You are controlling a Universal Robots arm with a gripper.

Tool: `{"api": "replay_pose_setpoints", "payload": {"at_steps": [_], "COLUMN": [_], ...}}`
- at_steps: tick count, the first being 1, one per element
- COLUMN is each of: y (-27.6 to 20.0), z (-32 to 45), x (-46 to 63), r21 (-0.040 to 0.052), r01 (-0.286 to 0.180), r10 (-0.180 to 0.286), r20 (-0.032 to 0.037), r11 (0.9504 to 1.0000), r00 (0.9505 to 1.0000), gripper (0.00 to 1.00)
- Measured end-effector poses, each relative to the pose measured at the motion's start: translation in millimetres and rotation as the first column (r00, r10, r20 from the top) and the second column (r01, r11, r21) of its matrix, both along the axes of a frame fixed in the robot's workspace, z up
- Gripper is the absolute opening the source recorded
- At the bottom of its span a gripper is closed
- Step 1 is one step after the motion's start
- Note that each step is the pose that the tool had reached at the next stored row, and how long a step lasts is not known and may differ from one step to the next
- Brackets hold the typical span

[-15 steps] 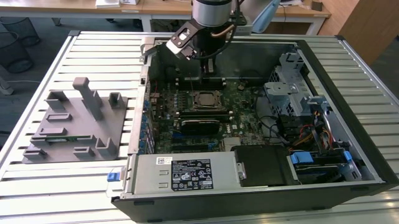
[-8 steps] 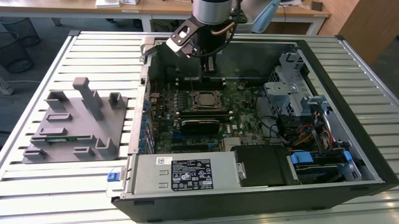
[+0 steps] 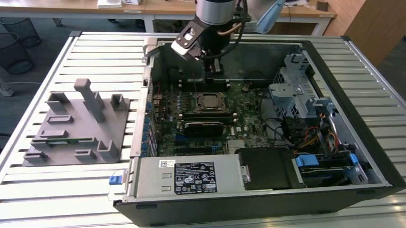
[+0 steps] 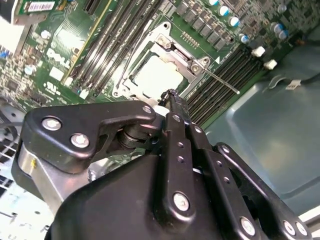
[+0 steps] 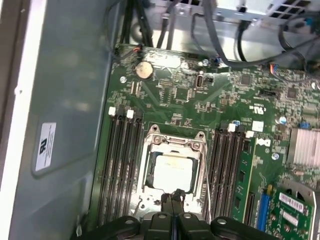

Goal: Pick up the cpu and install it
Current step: 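Install the first cpu locking lever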

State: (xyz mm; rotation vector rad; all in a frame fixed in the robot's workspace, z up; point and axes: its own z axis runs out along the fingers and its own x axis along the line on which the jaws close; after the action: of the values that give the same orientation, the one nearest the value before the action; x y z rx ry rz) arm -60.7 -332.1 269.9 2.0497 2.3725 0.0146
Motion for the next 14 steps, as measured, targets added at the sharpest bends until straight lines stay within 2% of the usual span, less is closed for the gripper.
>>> {"api": "replay_pose_setpoints", "payload": {"at_steps": [6,14], "y": [0.0,0.0], "z": [0.0,0.0], "x": [0.0,0.0], "r21": [-0.0044,-0.0119], "r01": [-0.081,-0.191], "r10": [0.081,0.191], "r20": [-0.0001,-0.0011], "r11": [0.9967,0.9816], "r00": [0.9967,0.9817], "gripper": [0.11,0.11]}}
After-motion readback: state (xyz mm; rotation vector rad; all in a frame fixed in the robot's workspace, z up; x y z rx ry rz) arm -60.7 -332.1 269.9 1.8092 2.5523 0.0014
